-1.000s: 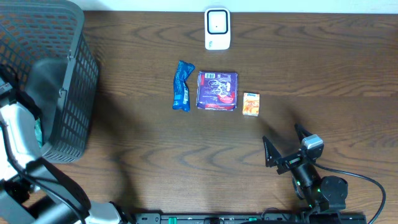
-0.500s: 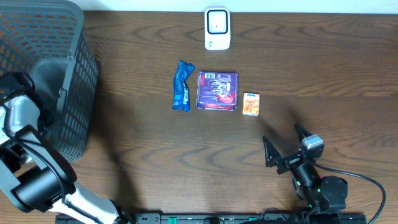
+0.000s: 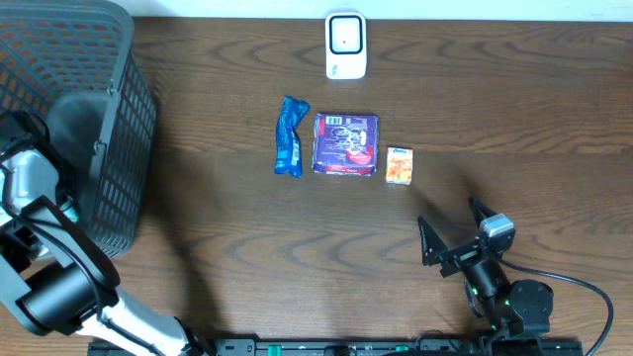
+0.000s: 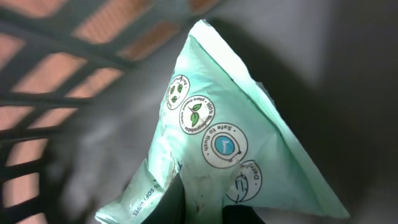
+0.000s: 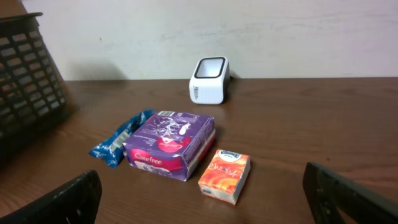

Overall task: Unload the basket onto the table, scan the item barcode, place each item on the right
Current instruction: 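Reach into the basket and grasp the mint-green toilet tissue pack, then carry the green pack out and set it behind the blue wrapper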

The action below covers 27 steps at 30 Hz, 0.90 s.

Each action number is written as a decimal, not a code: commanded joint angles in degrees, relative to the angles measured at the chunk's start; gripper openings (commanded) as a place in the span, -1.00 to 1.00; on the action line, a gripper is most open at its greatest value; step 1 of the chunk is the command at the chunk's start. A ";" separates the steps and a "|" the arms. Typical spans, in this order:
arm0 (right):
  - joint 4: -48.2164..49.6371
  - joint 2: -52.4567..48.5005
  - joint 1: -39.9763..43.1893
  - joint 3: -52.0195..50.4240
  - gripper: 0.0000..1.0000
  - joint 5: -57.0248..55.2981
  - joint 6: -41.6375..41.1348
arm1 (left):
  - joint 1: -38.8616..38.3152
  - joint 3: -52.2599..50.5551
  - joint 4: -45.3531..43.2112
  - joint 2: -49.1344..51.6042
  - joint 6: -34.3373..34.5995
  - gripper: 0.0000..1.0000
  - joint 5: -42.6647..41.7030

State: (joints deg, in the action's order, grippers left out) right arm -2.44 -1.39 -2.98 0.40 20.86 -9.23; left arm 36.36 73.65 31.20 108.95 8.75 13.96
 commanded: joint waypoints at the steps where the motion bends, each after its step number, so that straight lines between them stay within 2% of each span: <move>1: -0.31 0.26 -0.33 -0.09 0.99 0.26 -0.76 | -0.42 -1.38 -1.42 -2.95 1.33 -0.85 -23.12; 2: -0.31 0.26 -0.33 -0.09 0.98 0.26 -0.76 | -0.42 -1.38 -2.23 -5.03 2.80 -0.86 -25.79; 7: -0.31 0.26 -0.33 -0.09 0.99 0.26 -0.76 | -0.44 -1.38 -12.90 -22.93 20.39 -0.85 -35.28; 12: -0.31 0.26 -0.33 -0.09 0.99 0.26 -0.76 | -1.05 -1.38 -21.35 -36.30 26.84 -0.86 -37.99; 15: -0.31 0.26 -0.33 -0.09 0.99 0.26 -0.76 | -5.55 -1.40 -24.74 -44.41 30.32 -0.86 -38.01; 16: -0.31 0.26 -0.33 -0.09 0.99 0.26 -0.76 | -7.02 -1.40 -25.20 -45.33 30.47 -0.85 -38.01; 20: -0.31 0.26 -0.33 -0.09 0.99 0.26 -0.76 | -24.65 -1.40 -27.58 -48.63 28.04 -0.86 -37.92; 21: -0.31 0.26 -0.33 -0.09 0.99 0.26 -0.76 | -34.95 -1.40 -27.67 -47.71 21.49 -0.85 -35.65; 24: -0.31 0.26 -0.33 -0.09 0.99 0.26 -0.76 | -50.60 -1.40 -25.49 -43.01 9.51 -0.85 -26.62; 27: -0.31 0.26 -0.33 -0.09 0.99 0.26 -0.76 | -58.47 -1.40 -22.91 -37.55 5.66 -0.85 -18.73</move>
State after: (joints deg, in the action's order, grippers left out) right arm -2.44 -1.39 -2.98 0.40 20.91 -9.23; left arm -15.33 71.88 6.74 66.32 24.01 -15.27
